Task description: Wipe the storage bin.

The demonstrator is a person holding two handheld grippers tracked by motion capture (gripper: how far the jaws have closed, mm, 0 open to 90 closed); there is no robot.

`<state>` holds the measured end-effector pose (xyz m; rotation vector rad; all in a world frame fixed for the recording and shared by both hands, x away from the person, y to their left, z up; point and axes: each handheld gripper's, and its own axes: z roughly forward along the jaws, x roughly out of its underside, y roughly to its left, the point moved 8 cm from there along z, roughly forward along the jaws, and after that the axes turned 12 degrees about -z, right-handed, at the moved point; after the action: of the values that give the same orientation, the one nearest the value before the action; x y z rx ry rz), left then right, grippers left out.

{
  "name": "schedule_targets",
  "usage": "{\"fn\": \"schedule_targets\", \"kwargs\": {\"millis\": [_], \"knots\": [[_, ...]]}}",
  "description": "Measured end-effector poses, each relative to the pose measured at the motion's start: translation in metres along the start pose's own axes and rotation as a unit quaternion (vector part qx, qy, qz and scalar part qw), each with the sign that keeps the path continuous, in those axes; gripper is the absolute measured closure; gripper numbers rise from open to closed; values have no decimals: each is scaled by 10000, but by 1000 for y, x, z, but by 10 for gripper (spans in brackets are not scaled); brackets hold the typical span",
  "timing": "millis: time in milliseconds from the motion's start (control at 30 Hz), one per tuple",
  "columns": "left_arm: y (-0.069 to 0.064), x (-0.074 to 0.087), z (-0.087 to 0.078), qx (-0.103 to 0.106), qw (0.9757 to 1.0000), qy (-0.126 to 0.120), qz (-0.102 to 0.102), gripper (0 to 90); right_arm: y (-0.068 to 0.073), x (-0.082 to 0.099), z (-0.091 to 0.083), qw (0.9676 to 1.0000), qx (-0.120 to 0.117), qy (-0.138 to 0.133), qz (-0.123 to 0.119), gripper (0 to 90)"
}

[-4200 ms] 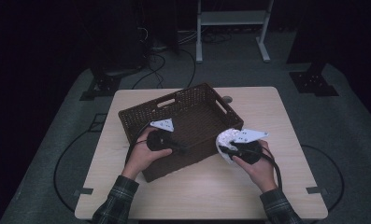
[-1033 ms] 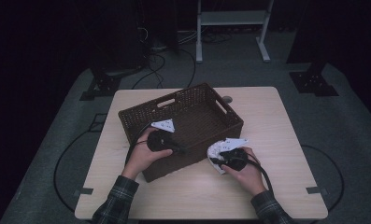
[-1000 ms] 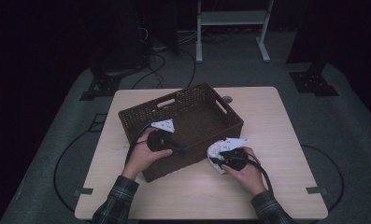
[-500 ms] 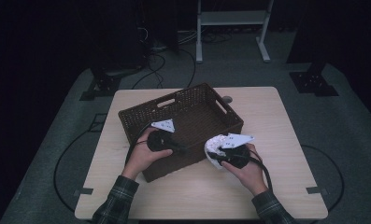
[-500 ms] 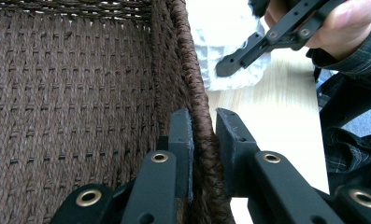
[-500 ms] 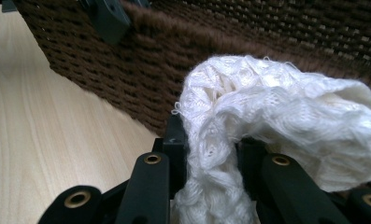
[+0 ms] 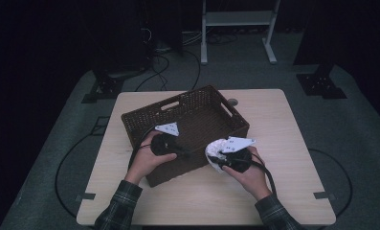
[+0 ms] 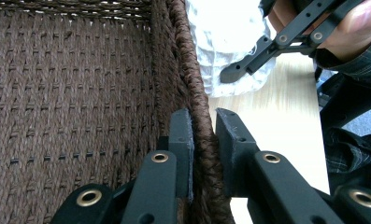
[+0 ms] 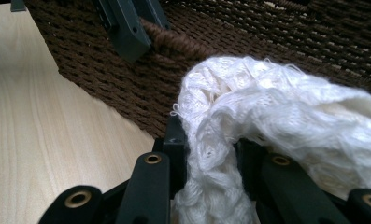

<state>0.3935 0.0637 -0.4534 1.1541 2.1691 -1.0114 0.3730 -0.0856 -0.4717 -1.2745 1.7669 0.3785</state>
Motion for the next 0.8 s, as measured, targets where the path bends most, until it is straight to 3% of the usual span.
{"fn": "schedule_targets", "kwargs": {"millis": [500,633,800], "knots": [[0,0,0,-1,10000,42,26,761,9,27,24,9987,-292,391,156,716],[0,0,0,-9,10000,40,32,761,12,36,32,9978,-343,566,101,716],[0,0,0,-7,10000,40,26,760,14,40,34,9975,-368,596,114,715]]}}
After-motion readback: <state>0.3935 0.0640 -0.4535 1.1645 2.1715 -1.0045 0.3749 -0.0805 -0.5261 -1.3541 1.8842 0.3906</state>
